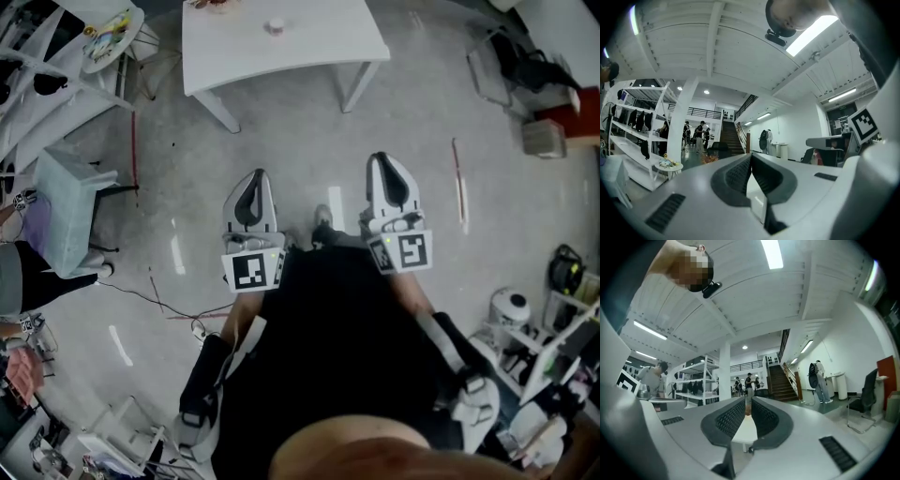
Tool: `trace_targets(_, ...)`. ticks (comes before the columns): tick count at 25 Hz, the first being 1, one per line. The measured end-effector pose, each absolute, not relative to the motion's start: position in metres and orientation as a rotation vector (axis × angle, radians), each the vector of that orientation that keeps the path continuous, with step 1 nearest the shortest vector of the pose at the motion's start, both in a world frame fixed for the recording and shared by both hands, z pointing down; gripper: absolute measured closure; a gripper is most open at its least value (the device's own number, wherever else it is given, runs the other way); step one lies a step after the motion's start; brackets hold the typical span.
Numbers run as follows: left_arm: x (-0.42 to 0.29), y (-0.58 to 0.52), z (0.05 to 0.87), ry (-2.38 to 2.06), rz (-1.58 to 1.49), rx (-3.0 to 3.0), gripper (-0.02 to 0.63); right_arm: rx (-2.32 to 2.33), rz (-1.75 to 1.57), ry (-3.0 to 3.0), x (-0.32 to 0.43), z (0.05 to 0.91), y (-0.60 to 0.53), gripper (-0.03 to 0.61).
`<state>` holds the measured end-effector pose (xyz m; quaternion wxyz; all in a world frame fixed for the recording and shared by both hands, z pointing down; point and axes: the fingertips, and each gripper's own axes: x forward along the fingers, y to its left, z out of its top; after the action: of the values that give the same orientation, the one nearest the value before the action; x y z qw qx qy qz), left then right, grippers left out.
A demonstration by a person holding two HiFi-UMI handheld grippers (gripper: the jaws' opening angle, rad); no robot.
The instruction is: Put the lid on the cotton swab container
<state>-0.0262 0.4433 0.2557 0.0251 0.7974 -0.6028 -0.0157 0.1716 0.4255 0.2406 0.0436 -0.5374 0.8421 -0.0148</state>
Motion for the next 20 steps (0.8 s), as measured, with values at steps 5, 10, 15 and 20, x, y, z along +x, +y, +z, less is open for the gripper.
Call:
trace_targets(5, -0.019, 0.443, 0.258, -1.86, -0.043, 2.459, 0.607, -1.666, -0.157, 2.71, 0.166, 0.268, 0.411, 0.374)
trace_targets(10, -0.01, 0.432, 0.261, -1.866, -0.024, 2.455, 0.607, -1.666, -0.192, 2.752, 0.17, 0.281, 0.403, 0.373)
trace_targets(15, 0.008, 0.422, 0.261, -1.886, -0.019, 2.447, 0.607, -1.629, -0.193, 2.745, 0.185, 0.279, 0.393, 0.374)
trace_targets(20, 0.031, 0.407, 0.257, -1.922, -0.009, 2.435, 0.607, -1.578, -0.149, 2.761, 0.205, 0.275, 0.374, 0.374)
